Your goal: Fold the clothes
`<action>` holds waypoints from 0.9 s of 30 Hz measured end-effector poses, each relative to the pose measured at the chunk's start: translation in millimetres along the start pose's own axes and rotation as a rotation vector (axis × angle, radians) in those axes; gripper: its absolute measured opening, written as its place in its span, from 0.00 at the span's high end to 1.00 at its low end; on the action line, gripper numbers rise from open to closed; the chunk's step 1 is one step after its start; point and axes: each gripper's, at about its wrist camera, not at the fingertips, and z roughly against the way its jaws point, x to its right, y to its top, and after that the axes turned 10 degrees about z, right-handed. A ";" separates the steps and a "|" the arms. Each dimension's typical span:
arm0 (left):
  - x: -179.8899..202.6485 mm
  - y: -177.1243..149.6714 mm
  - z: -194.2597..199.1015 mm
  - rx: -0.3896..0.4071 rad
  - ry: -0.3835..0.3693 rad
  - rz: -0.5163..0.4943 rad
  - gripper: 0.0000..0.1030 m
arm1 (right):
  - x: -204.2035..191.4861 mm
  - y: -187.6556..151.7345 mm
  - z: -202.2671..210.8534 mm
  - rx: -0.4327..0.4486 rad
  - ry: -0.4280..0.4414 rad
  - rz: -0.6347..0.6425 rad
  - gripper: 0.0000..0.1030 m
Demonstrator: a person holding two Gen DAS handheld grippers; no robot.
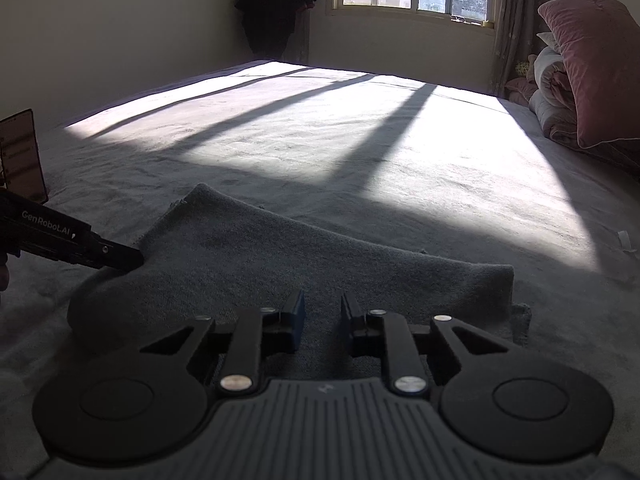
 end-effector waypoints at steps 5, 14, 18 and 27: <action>-1.3 3.3 4.3 -0.012 -0.055 0.055 0.88 | -6.2 -4.8 -10.7 -0.037 0.034 -0.007 0.90; 37.7 10.3 30.0 0.003 -0.179 0.073 0.89 | 11.3 -0.9 -2.7 -0.022 0.077 -0.137 0.90; 71.2 4.1 30.4 -0.016 -0.219 0.028 0.89 | 31.3 0.5 9.1 0.007 0.114 -0.250 0.90; 119.6 -26.0 -6.6 -0.118 -0.265 -0.092 0.87 | 111.1 -33.4 18.0 0.008 0.436 -0.923 0.55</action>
